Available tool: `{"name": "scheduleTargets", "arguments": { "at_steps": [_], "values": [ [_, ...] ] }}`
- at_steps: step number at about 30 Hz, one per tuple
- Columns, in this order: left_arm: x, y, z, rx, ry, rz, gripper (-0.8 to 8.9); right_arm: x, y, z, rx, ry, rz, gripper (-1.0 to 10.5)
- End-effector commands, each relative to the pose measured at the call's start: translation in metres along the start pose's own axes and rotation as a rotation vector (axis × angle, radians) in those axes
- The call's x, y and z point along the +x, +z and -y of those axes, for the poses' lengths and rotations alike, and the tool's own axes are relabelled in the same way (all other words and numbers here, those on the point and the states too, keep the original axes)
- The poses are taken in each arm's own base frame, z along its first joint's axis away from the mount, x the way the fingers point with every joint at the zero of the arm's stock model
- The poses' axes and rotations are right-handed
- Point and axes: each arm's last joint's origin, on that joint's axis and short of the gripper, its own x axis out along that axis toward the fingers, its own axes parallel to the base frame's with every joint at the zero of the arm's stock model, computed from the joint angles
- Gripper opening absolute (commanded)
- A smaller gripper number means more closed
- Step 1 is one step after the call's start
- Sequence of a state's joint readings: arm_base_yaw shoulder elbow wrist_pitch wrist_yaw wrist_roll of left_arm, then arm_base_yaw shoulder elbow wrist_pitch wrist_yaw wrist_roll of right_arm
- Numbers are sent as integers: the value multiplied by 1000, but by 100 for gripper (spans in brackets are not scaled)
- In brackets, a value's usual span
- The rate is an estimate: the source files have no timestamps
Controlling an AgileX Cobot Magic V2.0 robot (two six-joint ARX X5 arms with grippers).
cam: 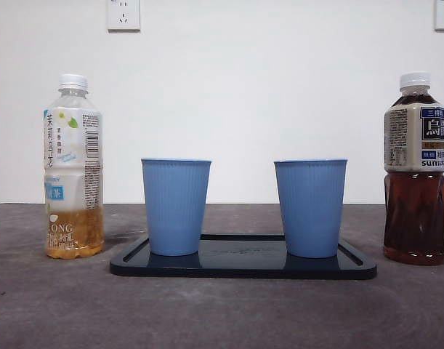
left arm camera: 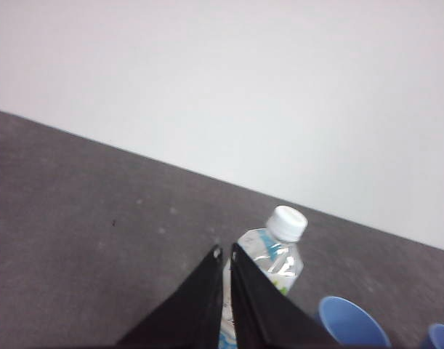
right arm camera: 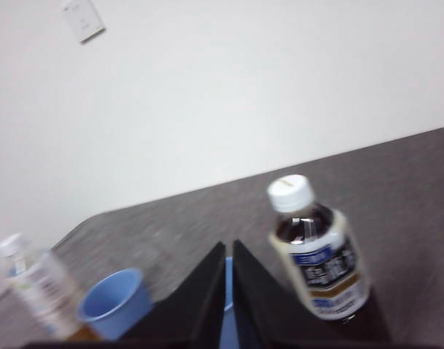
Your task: Pour the drink into the cup
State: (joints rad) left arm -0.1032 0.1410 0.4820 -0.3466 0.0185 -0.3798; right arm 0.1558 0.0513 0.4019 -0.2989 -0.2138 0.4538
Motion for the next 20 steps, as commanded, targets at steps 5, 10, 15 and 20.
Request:
{"name": "scheduleTargets", "arguments": {
  "at_steps": [5,10,15,20],
  "values": [
    [-15,67,31,51,-97,-70,16,-10,46,-29,25,86,-125,12],
    [-10,95,48,72,-255,-216,16,-2,71,-44,-13,216,-253,12],
    [-1,107,58,79,-400,-340,16,14,91,-54,-72,302,-378,12],
    [8,102,60,96,-525,-446,16,29,103,-57,-160,302,-474,12]
  ]
}}
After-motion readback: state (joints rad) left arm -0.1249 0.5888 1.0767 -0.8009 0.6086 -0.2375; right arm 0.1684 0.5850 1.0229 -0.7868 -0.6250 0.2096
